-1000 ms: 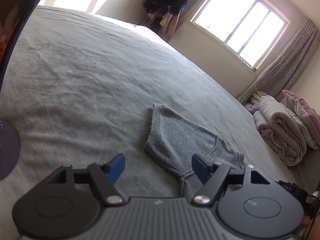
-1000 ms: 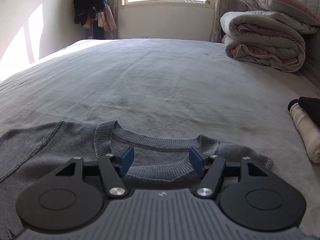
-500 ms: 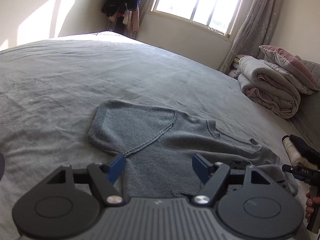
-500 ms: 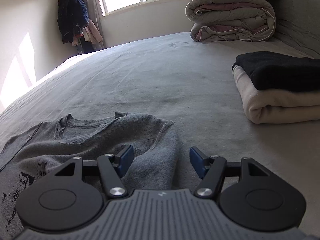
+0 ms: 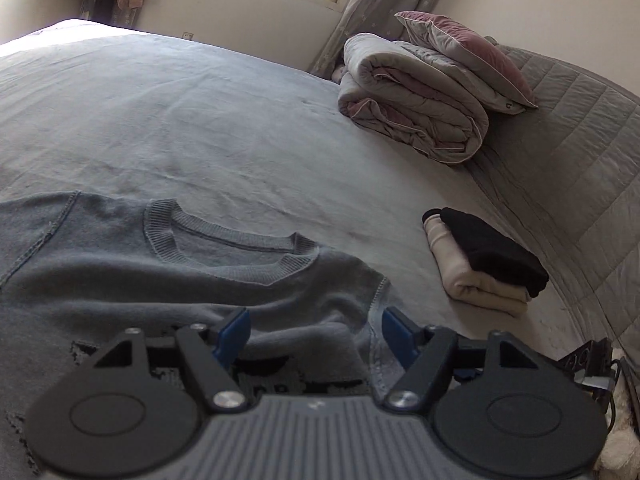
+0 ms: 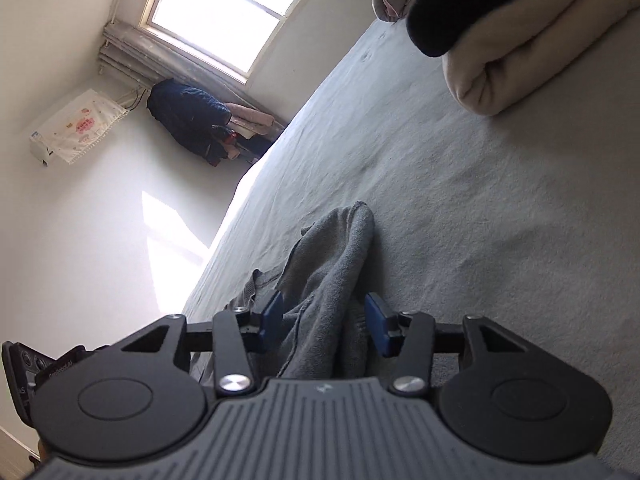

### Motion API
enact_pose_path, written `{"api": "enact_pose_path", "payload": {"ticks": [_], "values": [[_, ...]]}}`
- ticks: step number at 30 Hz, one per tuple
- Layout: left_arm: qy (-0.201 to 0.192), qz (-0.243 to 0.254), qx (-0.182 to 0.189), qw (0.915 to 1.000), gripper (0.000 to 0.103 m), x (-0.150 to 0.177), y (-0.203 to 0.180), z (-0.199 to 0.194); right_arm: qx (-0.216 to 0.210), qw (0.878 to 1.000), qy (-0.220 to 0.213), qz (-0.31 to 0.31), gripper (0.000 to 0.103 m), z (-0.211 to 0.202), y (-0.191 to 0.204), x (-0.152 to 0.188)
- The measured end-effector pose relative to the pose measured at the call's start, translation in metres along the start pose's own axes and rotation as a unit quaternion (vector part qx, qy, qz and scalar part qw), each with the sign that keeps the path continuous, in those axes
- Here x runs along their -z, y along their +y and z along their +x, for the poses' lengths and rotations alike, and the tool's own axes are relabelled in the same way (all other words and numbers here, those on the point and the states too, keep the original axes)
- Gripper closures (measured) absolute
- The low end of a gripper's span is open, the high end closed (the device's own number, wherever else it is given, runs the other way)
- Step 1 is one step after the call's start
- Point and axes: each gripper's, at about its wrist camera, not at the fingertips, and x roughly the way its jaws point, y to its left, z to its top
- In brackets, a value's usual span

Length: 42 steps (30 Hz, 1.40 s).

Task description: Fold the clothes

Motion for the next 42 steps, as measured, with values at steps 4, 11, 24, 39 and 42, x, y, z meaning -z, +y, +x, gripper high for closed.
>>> {"api": "enact_pose_path", "payload": {"ticks": [4, 11, 24, 39, 42], "values": [[0.03, 0.05, 0.012, 0.9982, 0.032, 0.01, -0.048, 0.036, 0.029, 0.998, -0.05, 0.007, 0.053, -0.026, -0.002, -0.006], [0.051, 0.137, -0.016, 0.9892, 0.049, 0.031, -0.101, 0.088, 0.015, 0.995, -0.08, 0.057, 0.053, -0.032, -0.015, -0.004], [-0.014, 0.062, -0.057, 0.9963, 0.099, 0.017, -0.035, 0.044, -0.006, 0.998, -0.039, 0.04, 0.051, -0.012, 0.001, -0.006], [-0.001, 0.0, -0.068, 0.9977, 0.083, 0.023, 0.029, 0.011, -0.059, 0.997, 0.041, 0.0, 0.05, 0.018, 0.013, 0.005], [-0.012, 0.015, -0.05, 0.9986, 0.062, 0.017, 0.017, 0.013, -0.069, 0.997, 0.029, 0.025, 0.05, 0.011, 0.005, -0.001]]}}
